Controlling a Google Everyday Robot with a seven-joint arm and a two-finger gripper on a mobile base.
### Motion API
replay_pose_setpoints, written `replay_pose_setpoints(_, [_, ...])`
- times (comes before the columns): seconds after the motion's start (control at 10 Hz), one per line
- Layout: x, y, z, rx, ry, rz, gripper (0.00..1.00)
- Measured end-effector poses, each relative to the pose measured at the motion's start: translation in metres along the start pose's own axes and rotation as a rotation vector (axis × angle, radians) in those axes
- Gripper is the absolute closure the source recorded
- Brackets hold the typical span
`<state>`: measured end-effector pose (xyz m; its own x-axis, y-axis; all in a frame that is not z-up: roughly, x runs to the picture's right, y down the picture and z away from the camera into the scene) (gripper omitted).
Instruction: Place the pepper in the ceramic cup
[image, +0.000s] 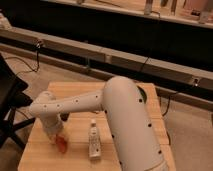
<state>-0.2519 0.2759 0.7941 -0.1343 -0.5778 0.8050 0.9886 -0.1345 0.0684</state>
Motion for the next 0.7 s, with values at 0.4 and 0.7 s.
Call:
replay_pose_setpoints(0.4, [-0.002, 0.011, -0.034, 0.175, 0.108, 0.031, 1.00])
replay_pose_setpoints(0.7, [0.006, 0.019, -0.057, 0.226, 0.184, 0.052, 1.00])
